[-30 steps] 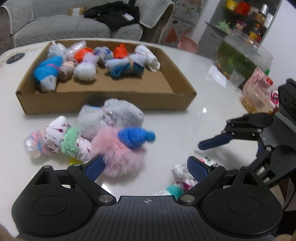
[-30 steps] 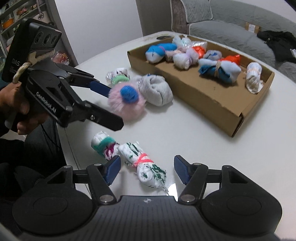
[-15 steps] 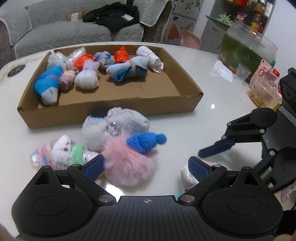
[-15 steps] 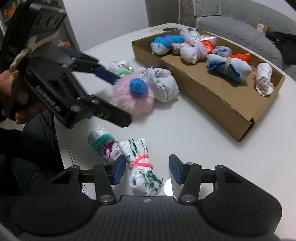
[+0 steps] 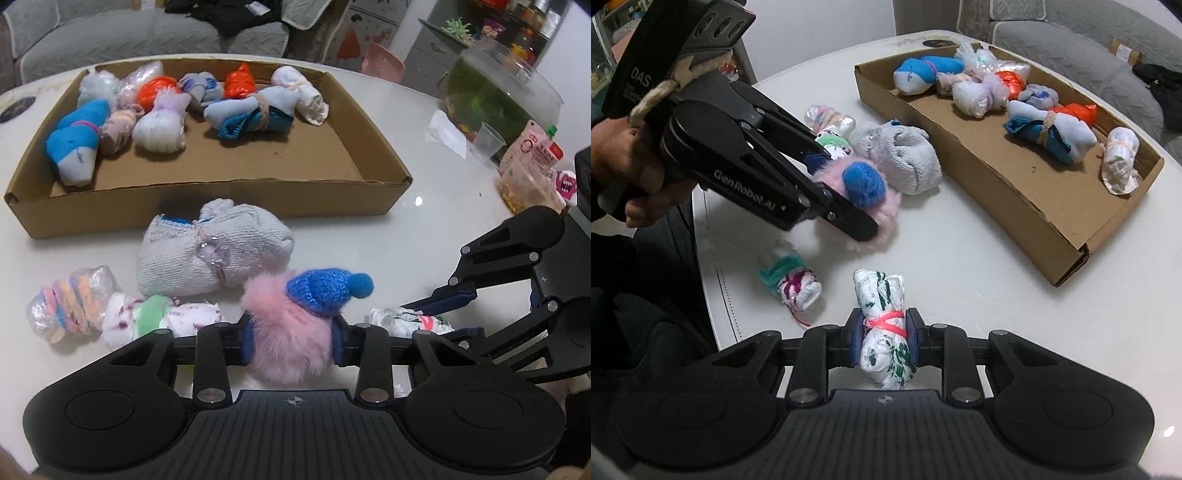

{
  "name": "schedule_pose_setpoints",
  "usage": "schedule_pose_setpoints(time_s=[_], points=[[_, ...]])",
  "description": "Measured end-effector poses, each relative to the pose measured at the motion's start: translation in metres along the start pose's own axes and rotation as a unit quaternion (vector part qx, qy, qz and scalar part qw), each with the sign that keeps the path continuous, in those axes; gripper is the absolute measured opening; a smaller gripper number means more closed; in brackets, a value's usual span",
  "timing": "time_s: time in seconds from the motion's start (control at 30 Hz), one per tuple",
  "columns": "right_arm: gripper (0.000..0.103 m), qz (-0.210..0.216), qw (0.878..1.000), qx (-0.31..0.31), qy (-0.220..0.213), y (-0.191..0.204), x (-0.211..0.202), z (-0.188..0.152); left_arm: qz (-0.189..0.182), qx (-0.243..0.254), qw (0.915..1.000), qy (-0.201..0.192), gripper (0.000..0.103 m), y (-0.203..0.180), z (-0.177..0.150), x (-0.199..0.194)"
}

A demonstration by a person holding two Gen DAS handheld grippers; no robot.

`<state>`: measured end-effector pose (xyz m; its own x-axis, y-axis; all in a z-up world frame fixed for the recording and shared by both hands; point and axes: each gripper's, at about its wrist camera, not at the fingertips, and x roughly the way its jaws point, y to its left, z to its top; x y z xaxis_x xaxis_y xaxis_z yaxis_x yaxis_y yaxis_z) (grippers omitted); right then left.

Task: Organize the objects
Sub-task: 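Grasp pink fluffy bundle with left gripper while right grasps white patterned bundle, then carry both bundles into the tray and open both grippers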

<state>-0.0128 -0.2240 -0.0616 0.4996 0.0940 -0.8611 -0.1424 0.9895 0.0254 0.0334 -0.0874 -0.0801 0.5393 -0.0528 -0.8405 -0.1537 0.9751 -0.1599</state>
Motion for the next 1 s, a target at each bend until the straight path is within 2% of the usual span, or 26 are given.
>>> schedule_pose_setpoints(time_s=[0.13,0.33,0.47,0.7,0.8,1.0], points=[[0.022,-0.002,1.000,-0.002,0.001,-0.001,-0.006,0.003,-0.018,-0.003,0.9997,0.014,0.043,-0.004,0.004,-0.012],[0.022,-0.014,1.000,0.005,-0.023,-0.010,-0.028,0.009,-0.047,0.002,0.9989,-0.004,0.043,-0.009,0.017,-0.054],[0.022,-0.031,0.999,0.007,-0.042,-0.018,-0.045,0.015,-0.059,-0.007,0.9981,-0.018,0.043,-0.004,0.037,-0.083],[0.022,-0.078,0.995,-0.013,-0.063,-0.033,-0.077,0.037,-0.004,0.032,0.9978,-0.058,0.043,-0.007,0.086,-0.130],[0.022,-0.094,0.993,-0.015,-0.074,-0.042,-0.087,0.048,0.011,0.039,0.9969,-0.068,0.043,-0.006,0.105,-0.133],[0.022,-0.111,0.990,-0.022,-0.086,-0.058,-0.093,0.072,0.015,0.035,0.9973,-0.063,0.043,0.003,0.136,-0.120]])
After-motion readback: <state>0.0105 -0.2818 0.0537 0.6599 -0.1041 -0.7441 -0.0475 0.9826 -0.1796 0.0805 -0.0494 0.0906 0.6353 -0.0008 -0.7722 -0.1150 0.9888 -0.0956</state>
